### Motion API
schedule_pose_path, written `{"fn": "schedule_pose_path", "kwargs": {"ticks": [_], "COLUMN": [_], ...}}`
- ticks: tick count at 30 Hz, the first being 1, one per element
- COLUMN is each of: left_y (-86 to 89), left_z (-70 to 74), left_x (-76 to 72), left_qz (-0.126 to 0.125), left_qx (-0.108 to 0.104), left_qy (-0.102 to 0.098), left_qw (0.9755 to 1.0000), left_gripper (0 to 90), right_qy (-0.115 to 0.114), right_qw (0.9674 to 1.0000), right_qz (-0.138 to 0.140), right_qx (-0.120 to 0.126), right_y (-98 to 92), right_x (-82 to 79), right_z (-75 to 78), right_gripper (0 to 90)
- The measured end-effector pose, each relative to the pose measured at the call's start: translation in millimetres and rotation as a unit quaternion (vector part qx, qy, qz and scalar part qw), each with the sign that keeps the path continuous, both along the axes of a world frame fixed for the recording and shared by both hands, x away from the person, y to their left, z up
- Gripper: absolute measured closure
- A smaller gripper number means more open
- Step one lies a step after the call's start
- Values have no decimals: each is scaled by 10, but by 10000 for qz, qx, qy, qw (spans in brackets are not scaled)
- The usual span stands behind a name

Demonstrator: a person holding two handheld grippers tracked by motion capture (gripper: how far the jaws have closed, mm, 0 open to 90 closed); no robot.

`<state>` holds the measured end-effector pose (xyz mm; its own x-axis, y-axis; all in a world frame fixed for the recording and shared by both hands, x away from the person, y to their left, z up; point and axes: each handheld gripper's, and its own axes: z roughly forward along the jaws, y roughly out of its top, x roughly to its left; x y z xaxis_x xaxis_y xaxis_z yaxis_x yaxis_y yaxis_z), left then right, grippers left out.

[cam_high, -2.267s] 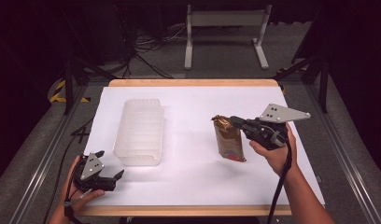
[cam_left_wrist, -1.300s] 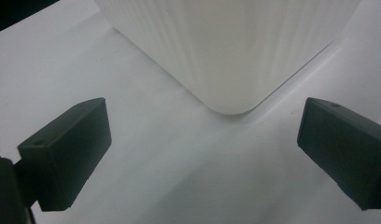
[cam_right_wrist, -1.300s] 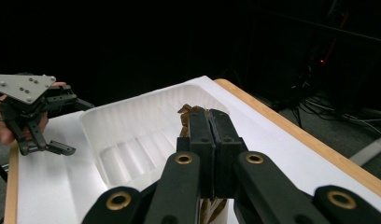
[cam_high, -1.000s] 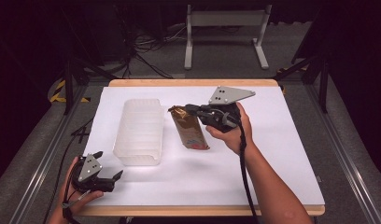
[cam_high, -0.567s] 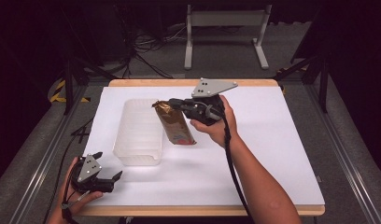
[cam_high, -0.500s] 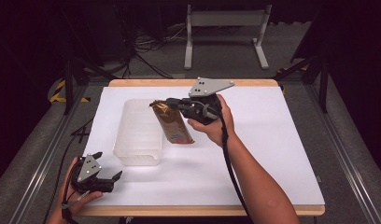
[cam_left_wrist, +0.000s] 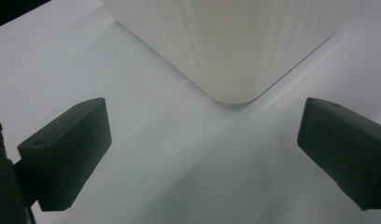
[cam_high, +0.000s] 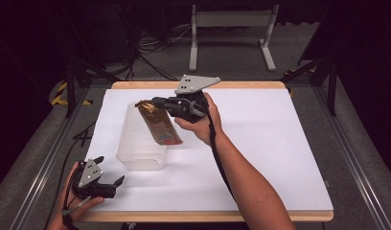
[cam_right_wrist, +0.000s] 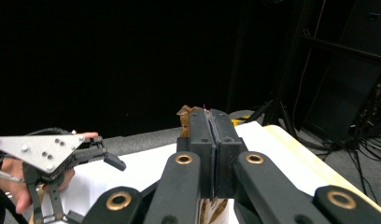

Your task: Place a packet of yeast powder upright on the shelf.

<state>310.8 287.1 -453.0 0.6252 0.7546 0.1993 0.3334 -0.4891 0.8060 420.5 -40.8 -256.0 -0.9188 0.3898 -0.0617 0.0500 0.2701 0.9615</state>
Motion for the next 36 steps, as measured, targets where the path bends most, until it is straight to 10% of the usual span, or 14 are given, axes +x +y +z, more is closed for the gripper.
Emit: {"fn": "schedule_pose_path", "kwargs": {"ticks": [36], "left_y": [22], "left_z": [-8], "left_x": [-35], "left_qz": [9], "left_qx": [-1], "left_qy": [-5], "left_qw": [10000], "left_gripper": [38], "right_qy": [239], "right_qw": [9987], "right_qz": [423], "right_qx": [-158], "right_y": [722], "right_x": [92], "right_z": [-346], "right_gripper": [889]}}
